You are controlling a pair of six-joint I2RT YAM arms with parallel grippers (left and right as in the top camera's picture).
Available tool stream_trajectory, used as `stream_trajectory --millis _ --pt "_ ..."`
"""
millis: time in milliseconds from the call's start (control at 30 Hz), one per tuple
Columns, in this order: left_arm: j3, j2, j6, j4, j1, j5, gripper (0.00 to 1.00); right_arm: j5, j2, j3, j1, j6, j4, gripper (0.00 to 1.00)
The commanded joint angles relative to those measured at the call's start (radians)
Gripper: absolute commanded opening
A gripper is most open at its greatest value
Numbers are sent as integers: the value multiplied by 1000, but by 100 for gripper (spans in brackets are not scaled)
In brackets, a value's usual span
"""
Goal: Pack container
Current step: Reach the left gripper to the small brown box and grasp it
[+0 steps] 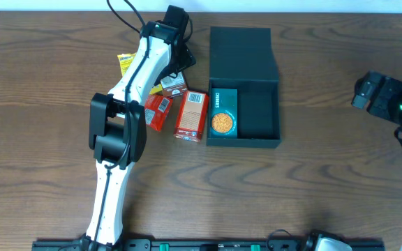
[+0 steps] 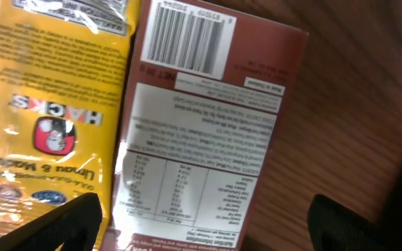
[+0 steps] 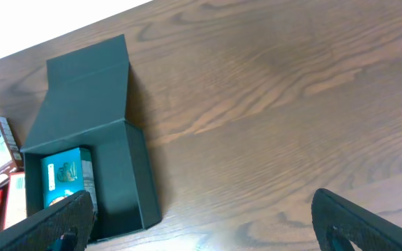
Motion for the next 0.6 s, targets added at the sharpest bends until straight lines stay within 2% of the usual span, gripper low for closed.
stream_trajectory --millis 0,333,567 --pt "-5 26 -19 12 4 0 96 -4 -5 6 -14 0 1 99" --pt "-5 67 -18 62 21 -72 96 -4 -5 6 -14 0 -7 99" --pt "-5 67 -19 50 39 -68 98 -4 -5 6 -14 0 -5 99"
